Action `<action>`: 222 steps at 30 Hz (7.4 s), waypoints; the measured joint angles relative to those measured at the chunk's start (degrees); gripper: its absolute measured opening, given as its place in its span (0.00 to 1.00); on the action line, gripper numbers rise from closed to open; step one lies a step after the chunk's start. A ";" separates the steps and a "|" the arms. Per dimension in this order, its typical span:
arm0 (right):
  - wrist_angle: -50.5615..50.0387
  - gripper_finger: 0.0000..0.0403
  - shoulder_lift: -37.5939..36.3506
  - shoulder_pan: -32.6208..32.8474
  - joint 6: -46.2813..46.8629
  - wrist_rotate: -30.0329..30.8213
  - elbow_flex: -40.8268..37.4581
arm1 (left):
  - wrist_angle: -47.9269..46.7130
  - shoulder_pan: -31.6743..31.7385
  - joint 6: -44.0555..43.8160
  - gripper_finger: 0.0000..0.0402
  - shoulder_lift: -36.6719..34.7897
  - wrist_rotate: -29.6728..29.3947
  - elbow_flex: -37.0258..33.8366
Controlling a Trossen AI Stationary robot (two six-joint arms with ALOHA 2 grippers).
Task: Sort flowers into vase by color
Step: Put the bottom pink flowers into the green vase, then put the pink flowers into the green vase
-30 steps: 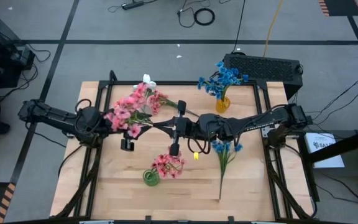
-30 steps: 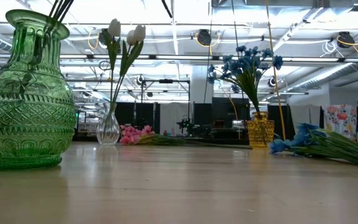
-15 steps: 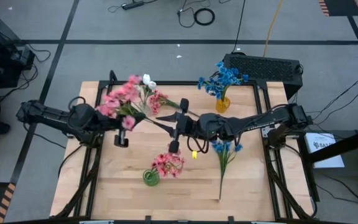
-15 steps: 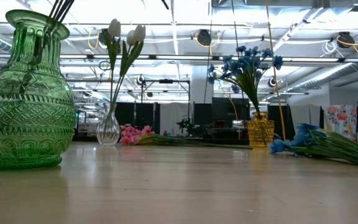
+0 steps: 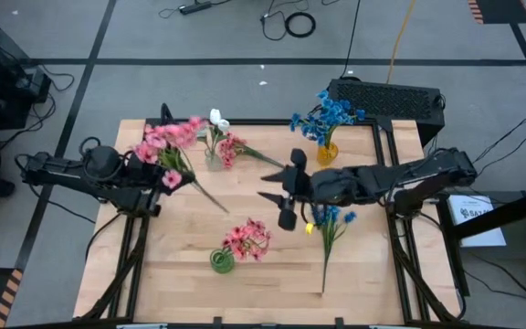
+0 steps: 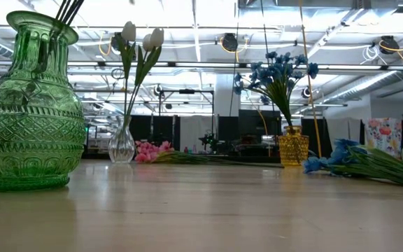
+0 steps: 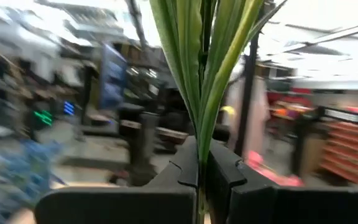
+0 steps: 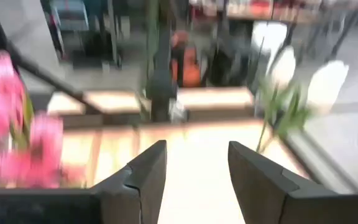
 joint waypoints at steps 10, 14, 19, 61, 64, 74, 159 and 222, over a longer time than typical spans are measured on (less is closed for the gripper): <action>-17.38 0.41 0.12 7.80 14.46 15.28 -0.02 | -4.00 -3.23 -11.03 0.02 -0.26 9.13 -1.06; -19.08 0.41 0.12 10.27 17.18 18.78 -0.02 | -3.74 -5.68 -12.41 0.02 -0.74 8.77 -2.16; -19.20 0.41 0.12 12.95 18.55 21.92 -0.02 | -3.27 -9.19 -11.94 0.02 -0.22 4.88 -5.08; -19.48 0.41 0.16 15.51 19.31 26.58 -0.02 | 6.87 -19.29 -7.36 0.02 9.69 -10.92 -12.46; -19.46 0.41 0.16 15.51 19.29 26.56 -0.02 | 6.86 -19.67 -6.95 0.03 10.80 -12.75 -12.46; -19.46 0.41 0.16 15.51 19.29 26.50 -0.02 | 7.34 -19.65 -8.73 0.22 13.92 -13.50 -12.46; 1.34 0.49 29.64 -31.88 -17.28 -13.63 -10.84 | -6.23 -22.27 -1.33 0.67 -3.73 -14.50 -12.35; -32.85 0.00 -0.71 -4.36 35.42 -8.08 -10.91 | -6.01 -22.26 -1.37 0.67 -3.75 -11.81 -12.39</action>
